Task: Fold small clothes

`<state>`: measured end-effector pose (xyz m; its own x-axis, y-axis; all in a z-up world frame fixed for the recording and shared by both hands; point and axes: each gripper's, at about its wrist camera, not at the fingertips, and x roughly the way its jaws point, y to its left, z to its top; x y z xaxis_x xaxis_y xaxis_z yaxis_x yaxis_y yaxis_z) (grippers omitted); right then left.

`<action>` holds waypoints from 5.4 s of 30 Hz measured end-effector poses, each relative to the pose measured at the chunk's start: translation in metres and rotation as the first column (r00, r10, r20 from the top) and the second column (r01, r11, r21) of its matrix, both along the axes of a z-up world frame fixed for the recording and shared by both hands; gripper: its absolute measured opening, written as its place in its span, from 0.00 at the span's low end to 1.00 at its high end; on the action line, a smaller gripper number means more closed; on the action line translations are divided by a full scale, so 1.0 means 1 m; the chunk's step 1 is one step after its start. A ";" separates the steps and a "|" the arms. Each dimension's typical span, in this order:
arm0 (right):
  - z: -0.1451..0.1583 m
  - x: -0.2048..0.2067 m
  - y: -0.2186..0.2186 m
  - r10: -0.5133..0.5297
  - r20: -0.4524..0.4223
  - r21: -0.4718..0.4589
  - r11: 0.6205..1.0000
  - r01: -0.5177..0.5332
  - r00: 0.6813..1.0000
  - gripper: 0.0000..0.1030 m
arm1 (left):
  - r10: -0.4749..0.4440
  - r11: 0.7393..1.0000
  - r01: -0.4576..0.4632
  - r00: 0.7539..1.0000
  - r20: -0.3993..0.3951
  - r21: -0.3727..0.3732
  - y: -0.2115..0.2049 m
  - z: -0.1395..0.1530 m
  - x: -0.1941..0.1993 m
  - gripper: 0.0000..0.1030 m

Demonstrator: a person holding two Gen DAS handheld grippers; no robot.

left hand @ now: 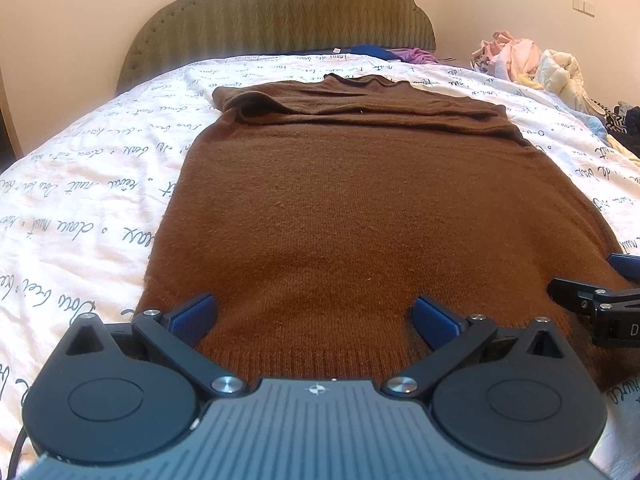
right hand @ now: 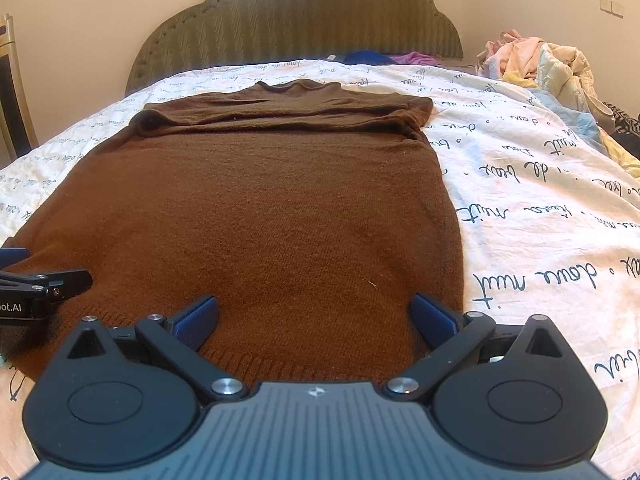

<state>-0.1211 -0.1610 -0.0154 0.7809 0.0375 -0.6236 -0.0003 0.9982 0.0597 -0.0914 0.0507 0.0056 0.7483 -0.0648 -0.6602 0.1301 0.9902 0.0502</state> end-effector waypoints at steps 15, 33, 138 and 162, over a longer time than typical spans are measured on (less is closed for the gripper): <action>0.000 0.000 0.000 0.000 0.000 0.001 1.000 0.000 1.000 1.00 | 0.005 1.000 -0.005 1.000 0.005 0.001 -0.001 0.001 -0.002 1.00; 0.032 -0.045 -0.058 0.008 0.061 0.325 0.945 -0.028 0.998 1.00 | 0.033 0.995 -0.017 0.987 0.158 -0.103 0.051 0.036 -0.045 1.00; -0.002 0.186 -0.190 -0.016 -0.135 0.790 0.602 0.117 0.991 0.93 | 0.377 0.590 -0.358 0.915 -0.145 -0.723 0.093 0.011 0.194 0.99; 0.016 0.149 -0.170 -0.002 0.069 0.801 0.596 -0.054 0.998 0.08 | 0.187 0.699 -0.219 0.975 -0.121 -0.681 0.072 0.050 0.150 0.08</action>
<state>0.0278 -0.3306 0.0005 0.8037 0.5213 -0.2869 -0.0569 0.5474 0.8349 0.0585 0.1232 0.0558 0.7717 -0.3610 -0.5236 -0.0921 0.7513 -0.6536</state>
